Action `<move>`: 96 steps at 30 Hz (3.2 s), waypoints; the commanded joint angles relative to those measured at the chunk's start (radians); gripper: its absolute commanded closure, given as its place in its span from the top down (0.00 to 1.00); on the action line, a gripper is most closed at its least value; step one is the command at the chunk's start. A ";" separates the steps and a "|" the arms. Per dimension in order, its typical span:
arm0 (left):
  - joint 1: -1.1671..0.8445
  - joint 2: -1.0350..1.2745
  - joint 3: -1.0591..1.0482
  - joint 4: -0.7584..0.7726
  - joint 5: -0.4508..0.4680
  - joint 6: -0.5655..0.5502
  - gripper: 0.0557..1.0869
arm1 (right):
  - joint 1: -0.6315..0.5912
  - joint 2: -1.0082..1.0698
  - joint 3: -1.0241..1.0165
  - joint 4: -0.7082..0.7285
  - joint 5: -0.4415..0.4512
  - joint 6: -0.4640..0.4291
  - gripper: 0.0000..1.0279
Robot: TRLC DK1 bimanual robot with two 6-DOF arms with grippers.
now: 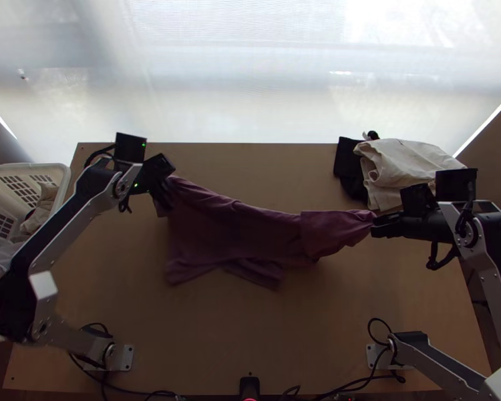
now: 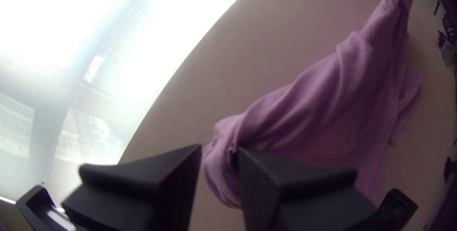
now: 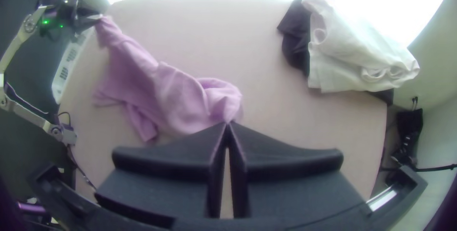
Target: Fold the t-shirt
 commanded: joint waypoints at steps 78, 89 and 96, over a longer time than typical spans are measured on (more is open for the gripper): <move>-0.423 -0.307 -0.789 0.138 -0.081 0.009 0.04 | 0.058 0.002 -0.096 0.038 -0.001 0.003 0.04; -0.196 -0.513 -0.513 -0.135 0.042 -0.026 0.04 | 0.176 0.001 -0.148 -0.072 -0.006 -0.026 0.04; 0.057 -0.622 -0.234 -0.328 0.129 -0.006 0.04 | 0.130 -0.070 -0.079 -0.135 -0.075 -0.050 0.04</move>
